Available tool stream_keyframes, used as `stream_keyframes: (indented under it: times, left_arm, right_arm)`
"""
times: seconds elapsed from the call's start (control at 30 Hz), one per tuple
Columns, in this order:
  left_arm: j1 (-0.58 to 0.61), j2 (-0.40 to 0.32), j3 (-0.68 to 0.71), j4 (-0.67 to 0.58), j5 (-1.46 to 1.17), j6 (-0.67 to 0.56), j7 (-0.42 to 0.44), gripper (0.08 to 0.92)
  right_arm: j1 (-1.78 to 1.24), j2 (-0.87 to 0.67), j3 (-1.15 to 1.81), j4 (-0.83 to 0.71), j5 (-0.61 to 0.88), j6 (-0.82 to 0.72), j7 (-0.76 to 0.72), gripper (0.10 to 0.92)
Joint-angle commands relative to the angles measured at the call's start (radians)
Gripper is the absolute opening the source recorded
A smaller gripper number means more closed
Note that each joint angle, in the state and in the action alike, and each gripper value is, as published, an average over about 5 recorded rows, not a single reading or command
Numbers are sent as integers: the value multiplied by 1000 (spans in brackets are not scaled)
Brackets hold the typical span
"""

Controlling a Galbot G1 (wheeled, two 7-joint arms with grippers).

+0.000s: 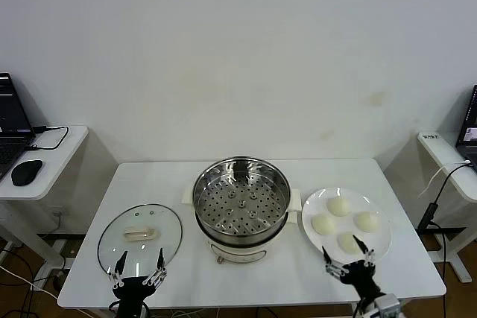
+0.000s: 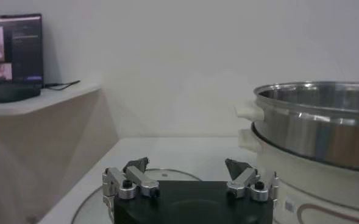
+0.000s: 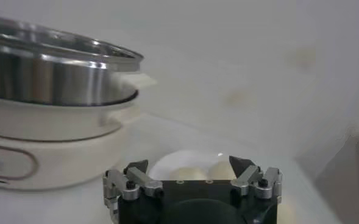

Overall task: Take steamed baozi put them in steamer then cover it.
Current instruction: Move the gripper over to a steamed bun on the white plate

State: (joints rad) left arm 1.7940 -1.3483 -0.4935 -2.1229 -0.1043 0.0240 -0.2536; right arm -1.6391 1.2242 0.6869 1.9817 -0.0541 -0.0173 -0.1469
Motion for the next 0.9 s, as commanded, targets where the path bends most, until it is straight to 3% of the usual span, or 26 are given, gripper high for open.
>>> stream_keyframes:
  times: [0.03, 0.23, 0.4, 0.67, 0.9]
  left_arm:
    - [-6, 2, -2, 0, 65, 57, 21, 823]
    - [-7, 7, -18, 2, 81, 63, 24, 823]
    - [-5, 10, -33, 7, 86, 65, 28, 823]
    - [-17, 14, -32, 22, 89, 65, 39, 823]
    - [-26, 21, -34, 29, 87, 67, 42, 823]
  right_arm:
    - [141, -140, 50, -38, -281, -13, -19, 823]
    - [284, -306, 43, -96, -407, -30, -127, 823]
    - [439, -453, -23, -182, -426, -47, -274, 823]
    - [789, -660, -328, -448, -292, -88, -485, 823]
    - [1099, -727, -684, -551, -207, -82, -676, 823]
